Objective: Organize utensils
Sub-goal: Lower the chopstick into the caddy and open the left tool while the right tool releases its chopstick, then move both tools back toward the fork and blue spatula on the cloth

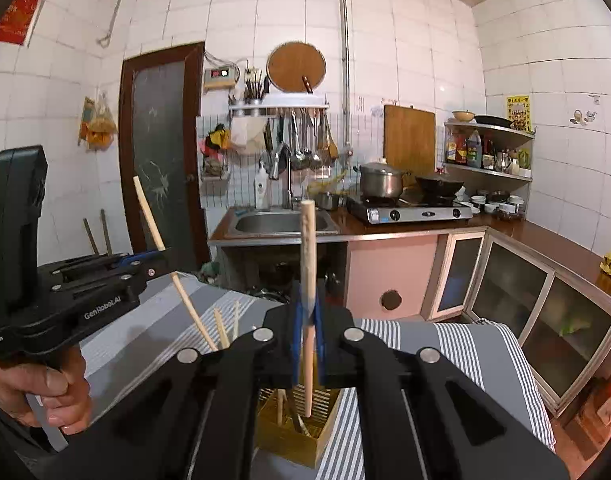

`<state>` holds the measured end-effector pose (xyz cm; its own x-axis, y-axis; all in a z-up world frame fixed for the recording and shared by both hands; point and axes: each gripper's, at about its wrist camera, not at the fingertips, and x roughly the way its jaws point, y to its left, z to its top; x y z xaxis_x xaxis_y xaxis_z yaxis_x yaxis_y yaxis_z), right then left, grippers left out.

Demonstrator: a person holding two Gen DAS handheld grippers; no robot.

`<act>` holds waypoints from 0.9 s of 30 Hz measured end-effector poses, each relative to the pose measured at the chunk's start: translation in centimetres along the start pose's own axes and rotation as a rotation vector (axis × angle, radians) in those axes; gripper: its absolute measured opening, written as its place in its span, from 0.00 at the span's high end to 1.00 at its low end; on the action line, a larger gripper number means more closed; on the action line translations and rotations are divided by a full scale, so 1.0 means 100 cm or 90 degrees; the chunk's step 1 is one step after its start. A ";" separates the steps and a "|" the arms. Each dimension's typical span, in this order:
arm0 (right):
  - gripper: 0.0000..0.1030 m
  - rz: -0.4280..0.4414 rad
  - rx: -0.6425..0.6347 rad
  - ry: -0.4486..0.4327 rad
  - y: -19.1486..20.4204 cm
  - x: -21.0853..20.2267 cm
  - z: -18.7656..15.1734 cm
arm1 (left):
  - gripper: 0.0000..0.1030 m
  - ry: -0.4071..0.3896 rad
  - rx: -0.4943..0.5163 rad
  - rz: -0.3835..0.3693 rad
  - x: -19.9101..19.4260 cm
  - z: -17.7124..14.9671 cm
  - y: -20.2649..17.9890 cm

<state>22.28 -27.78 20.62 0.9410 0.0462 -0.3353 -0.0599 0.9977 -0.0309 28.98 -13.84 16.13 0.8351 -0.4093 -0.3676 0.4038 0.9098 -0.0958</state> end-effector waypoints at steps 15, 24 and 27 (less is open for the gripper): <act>0.95 0.002 -0.005 0.081 0.005 0.058 -0.014 | 0.95 0.076 -0.027 0.013 0.048 -0.023 0.017; 0.56 0.013 0.036 0.029 -0.002 0.047 -0.008 | 0.64 0.059 -0.057 0.041 0.032 -0.017 0.036; 0.56 0.009 0.050 0.020 -0.012 0.032 -0.014 | 0.63 0.043 -0.064 0.046 0.016 -0.016 0.044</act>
<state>24.95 -28.89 18.29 0.9293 0.0598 -0.3645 -0.0455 0.9978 0.0476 31.49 -10.43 13.61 0.8324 -0.3399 -0.4377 0.3010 0.9405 -0.1579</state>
